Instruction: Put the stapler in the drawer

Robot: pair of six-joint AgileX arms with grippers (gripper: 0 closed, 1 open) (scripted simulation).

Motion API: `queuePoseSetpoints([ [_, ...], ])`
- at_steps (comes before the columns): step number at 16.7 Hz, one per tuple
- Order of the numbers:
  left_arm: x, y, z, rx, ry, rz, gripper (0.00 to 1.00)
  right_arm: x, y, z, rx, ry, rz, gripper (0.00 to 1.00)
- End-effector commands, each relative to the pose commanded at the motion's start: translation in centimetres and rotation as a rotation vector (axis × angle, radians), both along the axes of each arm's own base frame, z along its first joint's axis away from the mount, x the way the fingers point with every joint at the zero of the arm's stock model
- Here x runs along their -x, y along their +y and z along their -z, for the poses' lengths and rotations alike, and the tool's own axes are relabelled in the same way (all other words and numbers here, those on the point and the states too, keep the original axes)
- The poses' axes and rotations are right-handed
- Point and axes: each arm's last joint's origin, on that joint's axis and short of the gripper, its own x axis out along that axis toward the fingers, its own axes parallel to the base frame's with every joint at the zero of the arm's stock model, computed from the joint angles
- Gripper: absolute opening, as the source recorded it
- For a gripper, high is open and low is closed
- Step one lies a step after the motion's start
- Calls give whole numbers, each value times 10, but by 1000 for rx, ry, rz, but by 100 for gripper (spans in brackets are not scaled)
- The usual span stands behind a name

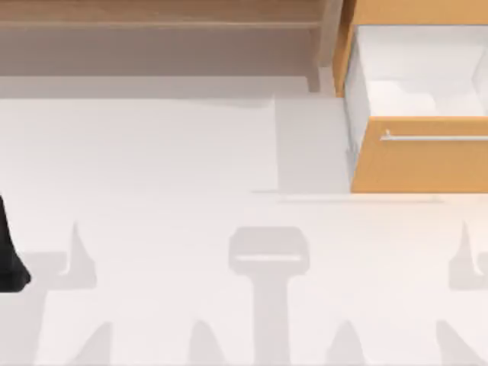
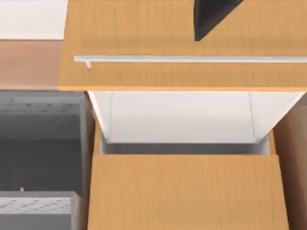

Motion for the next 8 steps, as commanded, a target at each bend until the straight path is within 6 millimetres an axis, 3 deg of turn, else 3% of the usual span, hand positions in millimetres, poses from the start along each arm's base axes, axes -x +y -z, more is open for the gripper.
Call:
queuePoseSetpoints([
  [4,0,0,0,0,0,0,100,-1,-1,-2,29,44,11,100],
  [8,0,0,0,0,0,0,100,-6,-9,-5,154,309,51,100],
])
